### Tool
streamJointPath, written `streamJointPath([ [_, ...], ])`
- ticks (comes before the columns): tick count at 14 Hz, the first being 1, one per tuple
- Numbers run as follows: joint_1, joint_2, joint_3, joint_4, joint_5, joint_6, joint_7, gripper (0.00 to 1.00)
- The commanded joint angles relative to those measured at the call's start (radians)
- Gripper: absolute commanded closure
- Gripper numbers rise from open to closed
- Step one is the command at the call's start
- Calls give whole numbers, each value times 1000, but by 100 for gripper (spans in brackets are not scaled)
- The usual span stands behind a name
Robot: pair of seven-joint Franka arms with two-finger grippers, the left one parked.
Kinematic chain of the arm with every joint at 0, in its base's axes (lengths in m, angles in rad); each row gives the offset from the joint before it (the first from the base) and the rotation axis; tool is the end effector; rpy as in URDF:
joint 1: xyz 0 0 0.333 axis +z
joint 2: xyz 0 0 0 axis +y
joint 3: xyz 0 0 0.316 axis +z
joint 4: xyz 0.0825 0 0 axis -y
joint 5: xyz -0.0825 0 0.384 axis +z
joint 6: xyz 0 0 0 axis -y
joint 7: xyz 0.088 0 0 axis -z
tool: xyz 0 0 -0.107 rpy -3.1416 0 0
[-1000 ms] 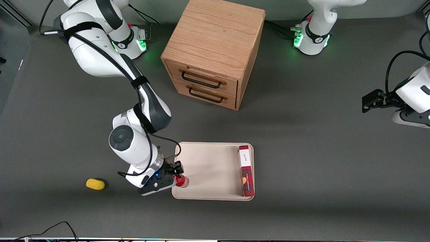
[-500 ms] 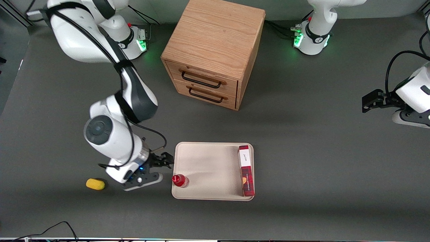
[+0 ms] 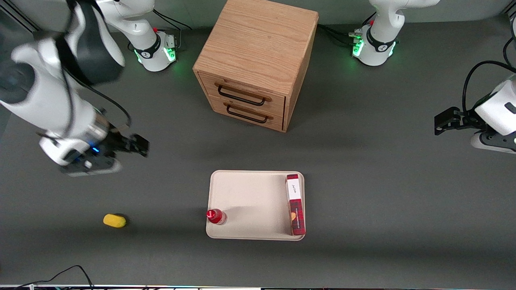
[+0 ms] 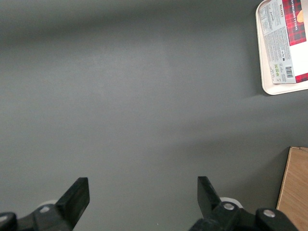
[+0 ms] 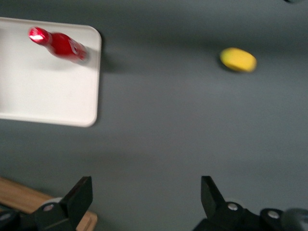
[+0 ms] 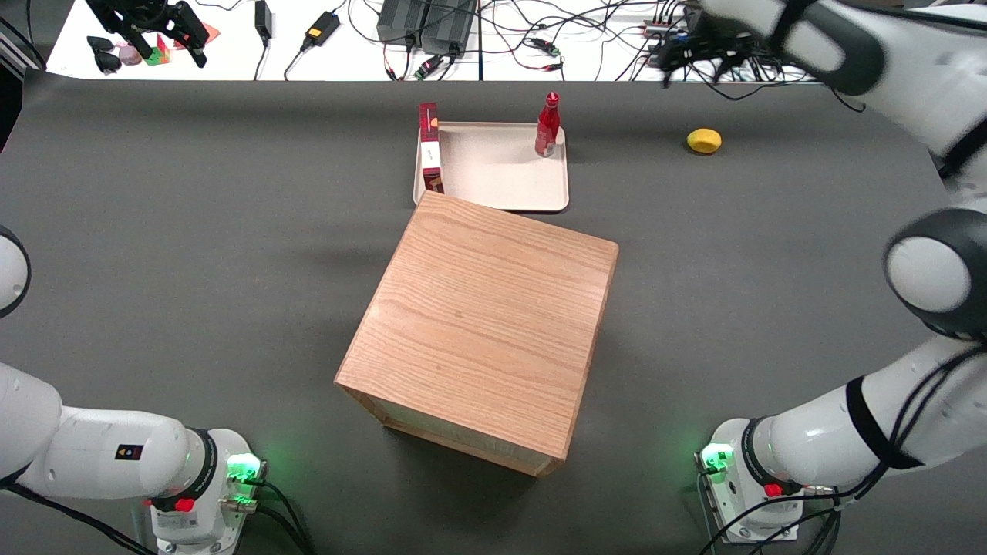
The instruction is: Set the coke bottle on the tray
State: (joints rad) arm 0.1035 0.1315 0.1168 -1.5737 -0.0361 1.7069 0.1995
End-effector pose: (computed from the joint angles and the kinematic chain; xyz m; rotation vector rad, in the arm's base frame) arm 0.5899 0.1244 0.5594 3.1218 0.0385 0.0107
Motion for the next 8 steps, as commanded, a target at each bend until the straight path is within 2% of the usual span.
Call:
streamJointPath([
  [1, -66, -145, 6, -68, 31, -84, -8, 0],
  [3, -105, -177, 6, -52, 33, -111, -60, 0],
  [8, -107, -201, 7, -28, 33, -162, -63, 0],
])
